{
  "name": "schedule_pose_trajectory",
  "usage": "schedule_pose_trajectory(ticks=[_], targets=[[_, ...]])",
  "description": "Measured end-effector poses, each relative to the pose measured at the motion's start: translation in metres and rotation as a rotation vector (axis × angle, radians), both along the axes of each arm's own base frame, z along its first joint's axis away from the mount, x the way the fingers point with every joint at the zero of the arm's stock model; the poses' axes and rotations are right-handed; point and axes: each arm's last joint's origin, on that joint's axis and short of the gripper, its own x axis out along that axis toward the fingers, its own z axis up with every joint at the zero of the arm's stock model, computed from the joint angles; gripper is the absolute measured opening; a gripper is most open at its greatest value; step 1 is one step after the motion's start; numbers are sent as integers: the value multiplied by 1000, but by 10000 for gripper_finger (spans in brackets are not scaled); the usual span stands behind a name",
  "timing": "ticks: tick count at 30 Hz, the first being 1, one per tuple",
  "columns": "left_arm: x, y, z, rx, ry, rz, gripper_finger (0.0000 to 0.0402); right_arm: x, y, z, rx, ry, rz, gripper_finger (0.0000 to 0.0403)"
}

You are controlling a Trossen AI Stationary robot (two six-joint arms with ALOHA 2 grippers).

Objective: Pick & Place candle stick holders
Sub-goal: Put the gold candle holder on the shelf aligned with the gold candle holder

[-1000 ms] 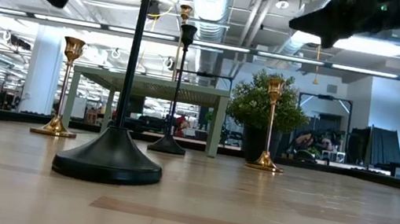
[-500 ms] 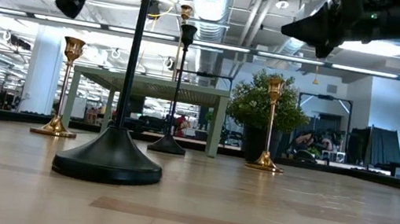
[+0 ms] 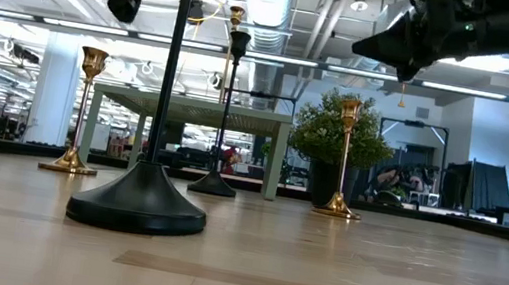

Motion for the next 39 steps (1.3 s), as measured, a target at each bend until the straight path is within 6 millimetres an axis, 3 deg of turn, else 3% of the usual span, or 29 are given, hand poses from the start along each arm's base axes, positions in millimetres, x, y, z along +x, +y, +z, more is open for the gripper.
schedule_pose_trajectory(ticks=[6,11,19,30,39], targets=[[-3,0,2,53,-25,8,4,1,0,-1,1,4,1,0],[-19,-4,3,59,-33,9,4,3,3,-3,25,3,12,0],[-41,-5,-15,45,-24,114,4,17,14,-10,25,-12,67,0],[-46,-6,-50,46,-35,117,3,31,15,-19,22,-49,75,0],[-41,-5,-52,44,-5,117,12,51,14,-18,21,-56,75,0]])
